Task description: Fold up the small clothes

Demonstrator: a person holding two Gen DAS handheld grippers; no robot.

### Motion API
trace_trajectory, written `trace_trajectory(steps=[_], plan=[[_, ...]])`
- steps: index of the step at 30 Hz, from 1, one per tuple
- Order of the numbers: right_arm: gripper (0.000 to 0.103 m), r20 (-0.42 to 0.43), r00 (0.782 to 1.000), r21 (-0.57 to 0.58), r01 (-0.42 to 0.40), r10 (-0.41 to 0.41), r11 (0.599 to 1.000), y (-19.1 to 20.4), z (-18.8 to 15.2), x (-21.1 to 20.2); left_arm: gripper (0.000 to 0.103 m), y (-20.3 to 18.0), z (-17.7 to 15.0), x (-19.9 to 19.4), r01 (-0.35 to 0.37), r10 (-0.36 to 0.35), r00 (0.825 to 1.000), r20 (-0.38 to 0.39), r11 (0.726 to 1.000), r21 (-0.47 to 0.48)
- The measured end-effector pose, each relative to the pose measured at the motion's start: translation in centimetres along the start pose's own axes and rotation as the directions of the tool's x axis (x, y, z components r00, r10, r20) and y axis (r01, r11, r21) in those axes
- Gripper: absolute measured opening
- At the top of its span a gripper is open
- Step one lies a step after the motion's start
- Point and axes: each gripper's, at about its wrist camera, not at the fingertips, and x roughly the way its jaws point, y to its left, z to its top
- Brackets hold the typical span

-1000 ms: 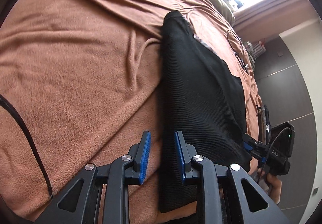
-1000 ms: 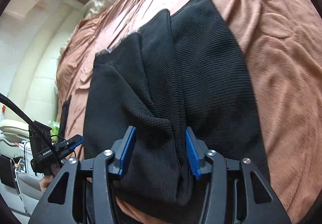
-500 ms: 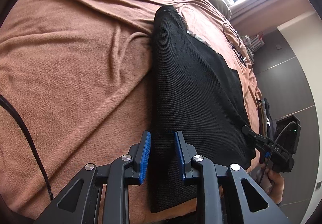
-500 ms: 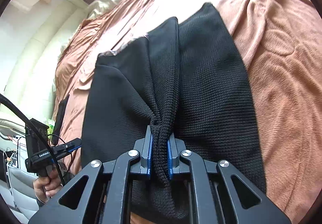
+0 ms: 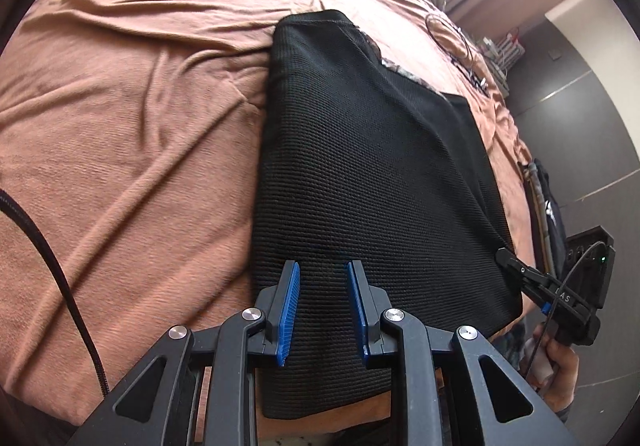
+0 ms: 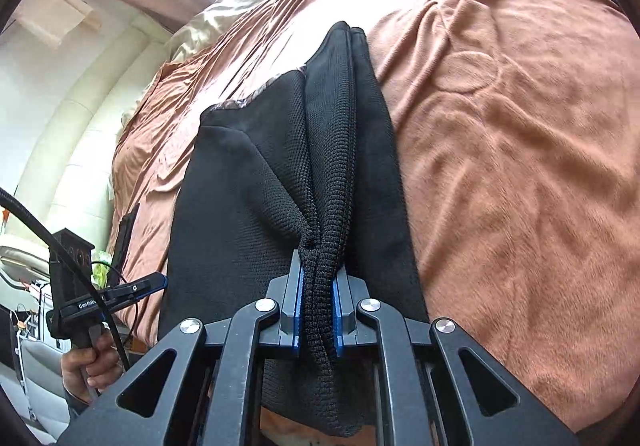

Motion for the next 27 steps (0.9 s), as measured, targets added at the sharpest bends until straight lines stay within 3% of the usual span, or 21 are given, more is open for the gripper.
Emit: trace_trajectory(steps=[14,21,27], plan=[[0.013,-0.029,0.999,-0.009,0.021,-0.021,1.0,-0.6,0.1,-1.1,0.025,0.0,-0.1,-0.2,-0.046,0.046,0.999,0.0,0.999,0.015],[0.015,-0.052,0.99,-0.141,0.122,-0.13,0.983,1.3,-1.3,-2.5,0.025,0.8,-0.7,-0.4,-0.024,0.024,1.0,-0.003,1.0,0.005],[0.015,-0.076,0.992,-0.118,0.092,-0.101,0.989,0.8,-1.5,-2.6,0.025,1.3,-1.2,-0.1,-0.004,0.004,1.0,-0.009,1.0,-0.016]])
